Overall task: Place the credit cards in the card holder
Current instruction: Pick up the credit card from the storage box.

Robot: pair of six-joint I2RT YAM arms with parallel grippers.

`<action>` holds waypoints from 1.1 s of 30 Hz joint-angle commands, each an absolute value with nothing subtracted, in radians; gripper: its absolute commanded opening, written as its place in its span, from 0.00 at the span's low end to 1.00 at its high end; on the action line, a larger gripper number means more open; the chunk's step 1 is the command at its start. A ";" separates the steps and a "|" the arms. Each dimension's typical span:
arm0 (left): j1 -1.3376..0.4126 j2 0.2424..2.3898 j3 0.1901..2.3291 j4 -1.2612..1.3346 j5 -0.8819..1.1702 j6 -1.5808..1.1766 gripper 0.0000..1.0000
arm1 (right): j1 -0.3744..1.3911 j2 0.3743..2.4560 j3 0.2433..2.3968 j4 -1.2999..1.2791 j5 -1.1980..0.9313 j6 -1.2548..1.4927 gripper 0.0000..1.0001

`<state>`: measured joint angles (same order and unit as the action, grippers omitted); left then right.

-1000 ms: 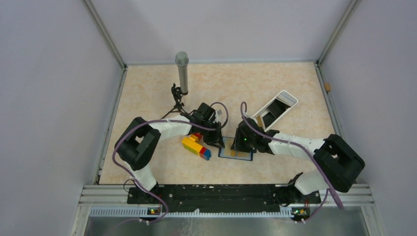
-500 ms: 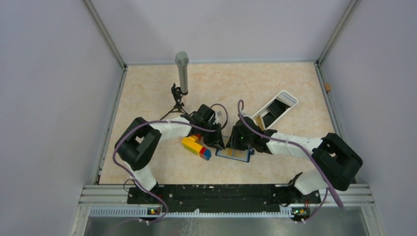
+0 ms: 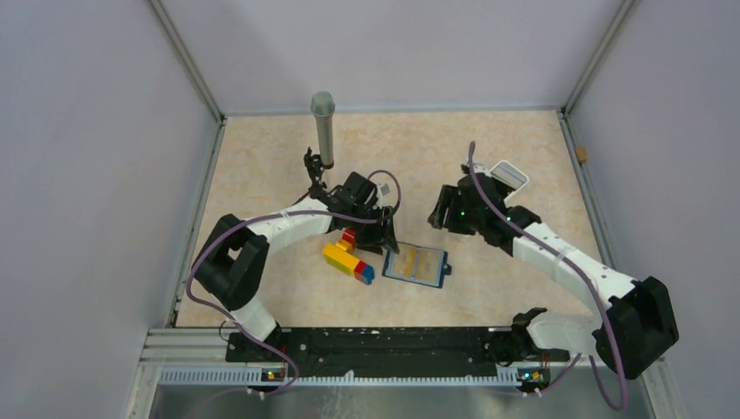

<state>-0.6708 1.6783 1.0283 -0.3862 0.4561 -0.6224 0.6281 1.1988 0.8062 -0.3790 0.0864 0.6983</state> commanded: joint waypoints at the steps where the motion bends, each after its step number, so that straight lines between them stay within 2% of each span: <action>1: -0.643 1.598 1.134 -0.494 0.435 -0.538 0.57 | 0.492 1.180 0.906 -0.550 0.099 0.522 0.59; 4: -0.619 1.576 1.199 -0.562 0.424 -0.488 0.65 | 0.369 1.205 0.910 -0.550 0.029 0.458 0.61; 7: -0.572 1.551 1.259 -0.610 0.414 -0.445 0.69 | 0.303 1.252 0.920 -0.521 -0.023 0.407 0.60; 15: -0.434 1.481 1.232 -0.594 0.392 -0.427 0.69 | 0.264 1.425 0.998 -0.483 -0.096 0.285 0.53; 23: -0.420 1.488 1.208 -0.572 0.391 -0.422 0.69 | 0.264 1.518 1.038 -0.476 -0.071 0.213 0.50; 33: -0.407 1.515 1.168 -0.541 0.399 -0.424 0.68 | 0.264 1.589 1.061 -0.475 -0.187 0.169 0.38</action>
<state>-0.4191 1.5082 1.1831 -0.5785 0.3996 -0.4324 0.2718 1.5791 1.0046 -0.4938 -0.1127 0.2047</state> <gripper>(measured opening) 0.686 0.397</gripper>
